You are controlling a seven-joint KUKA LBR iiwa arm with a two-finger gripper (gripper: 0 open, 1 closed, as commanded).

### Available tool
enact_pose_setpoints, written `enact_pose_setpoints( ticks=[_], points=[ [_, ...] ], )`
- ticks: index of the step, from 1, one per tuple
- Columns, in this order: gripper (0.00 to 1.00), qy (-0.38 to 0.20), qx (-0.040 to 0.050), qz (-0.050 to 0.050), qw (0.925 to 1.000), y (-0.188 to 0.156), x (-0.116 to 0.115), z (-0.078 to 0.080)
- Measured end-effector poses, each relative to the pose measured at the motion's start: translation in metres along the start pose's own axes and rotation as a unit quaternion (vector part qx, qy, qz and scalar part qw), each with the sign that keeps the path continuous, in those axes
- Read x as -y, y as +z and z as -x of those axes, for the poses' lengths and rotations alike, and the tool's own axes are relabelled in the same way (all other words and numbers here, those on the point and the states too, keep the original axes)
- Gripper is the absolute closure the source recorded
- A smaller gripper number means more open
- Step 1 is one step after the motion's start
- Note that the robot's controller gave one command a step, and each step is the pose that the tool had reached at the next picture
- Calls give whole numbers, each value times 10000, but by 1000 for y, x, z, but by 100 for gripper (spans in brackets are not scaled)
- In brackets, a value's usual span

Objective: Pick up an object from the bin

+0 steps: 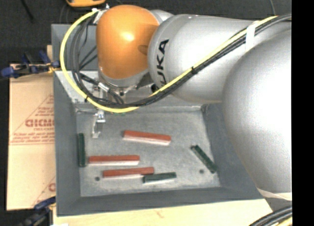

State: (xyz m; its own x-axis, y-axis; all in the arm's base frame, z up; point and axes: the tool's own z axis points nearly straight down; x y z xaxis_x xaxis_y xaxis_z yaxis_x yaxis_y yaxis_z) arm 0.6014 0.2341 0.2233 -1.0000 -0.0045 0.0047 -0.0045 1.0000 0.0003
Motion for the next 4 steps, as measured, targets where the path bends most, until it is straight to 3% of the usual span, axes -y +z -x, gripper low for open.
enact_pose_setpoints(
  ticks=[1, 2, 3, 4],
  points=[
    [0, 21, 42, 9, 10000, -5, 1, 2],
    [0, -127, 66, 12, 9999, 47, 23, -7],
    [0, 220, 36, 4, 9998, 92, 17, -50],
    [0, 180, 33, 13, 9998, 115, 55, -70]
  ],
)
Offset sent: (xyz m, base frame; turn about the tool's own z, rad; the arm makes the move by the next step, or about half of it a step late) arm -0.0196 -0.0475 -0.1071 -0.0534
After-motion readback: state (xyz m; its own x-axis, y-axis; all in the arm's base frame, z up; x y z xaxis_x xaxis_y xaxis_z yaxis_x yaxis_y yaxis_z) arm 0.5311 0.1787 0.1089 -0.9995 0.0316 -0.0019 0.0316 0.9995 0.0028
